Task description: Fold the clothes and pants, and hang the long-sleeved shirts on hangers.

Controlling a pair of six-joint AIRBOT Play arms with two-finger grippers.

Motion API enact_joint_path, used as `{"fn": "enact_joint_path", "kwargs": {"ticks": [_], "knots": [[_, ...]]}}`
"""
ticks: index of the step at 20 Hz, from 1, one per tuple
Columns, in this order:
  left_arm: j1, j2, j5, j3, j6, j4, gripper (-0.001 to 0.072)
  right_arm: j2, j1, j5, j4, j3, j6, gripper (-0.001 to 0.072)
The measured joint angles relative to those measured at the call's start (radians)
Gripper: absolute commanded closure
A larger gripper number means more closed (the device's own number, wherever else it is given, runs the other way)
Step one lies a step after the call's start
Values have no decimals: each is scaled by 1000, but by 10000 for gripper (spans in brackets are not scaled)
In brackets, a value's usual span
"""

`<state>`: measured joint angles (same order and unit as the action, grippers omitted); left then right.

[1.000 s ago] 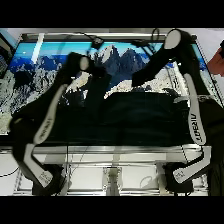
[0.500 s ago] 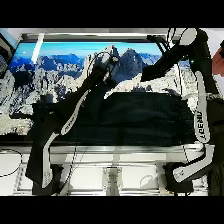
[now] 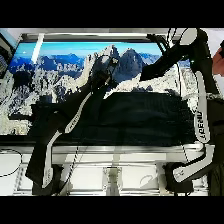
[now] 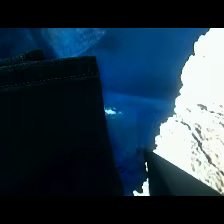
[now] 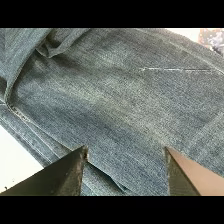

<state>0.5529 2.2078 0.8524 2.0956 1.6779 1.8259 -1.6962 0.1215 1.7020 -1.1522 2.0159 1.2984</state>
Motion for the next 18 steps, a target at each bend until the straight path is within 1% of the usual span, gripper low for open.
{"fn": "enact_joint_path", "kwargs": {"ticks": [1, 3, 4, 8, 14, 18], "knots": [[0, 5, -6, 0, 9, 4, 484, 0, 0, 0, 2, 0, 0, 166], [-4, 10, -20, 0, 33, 18, 572, 0, 0, 0, 3, 0, -1, 167], [-8, 11, -24, 0, 45, 24, 576, 0, 0, 0, 3, 0, -1, 166], [-30, 14, -19, 0, 76, 34, 672, 0, 0, -1, 3, 0, -2, 166], [-49, -1, 1, 0, 95, 32, 673, 0, 0, -2, 3, 0, -2, 166], [-105, -98, 3, 0, 95, 33, 672, 0, 0, -13, 1, 0, -2, 166]]}}
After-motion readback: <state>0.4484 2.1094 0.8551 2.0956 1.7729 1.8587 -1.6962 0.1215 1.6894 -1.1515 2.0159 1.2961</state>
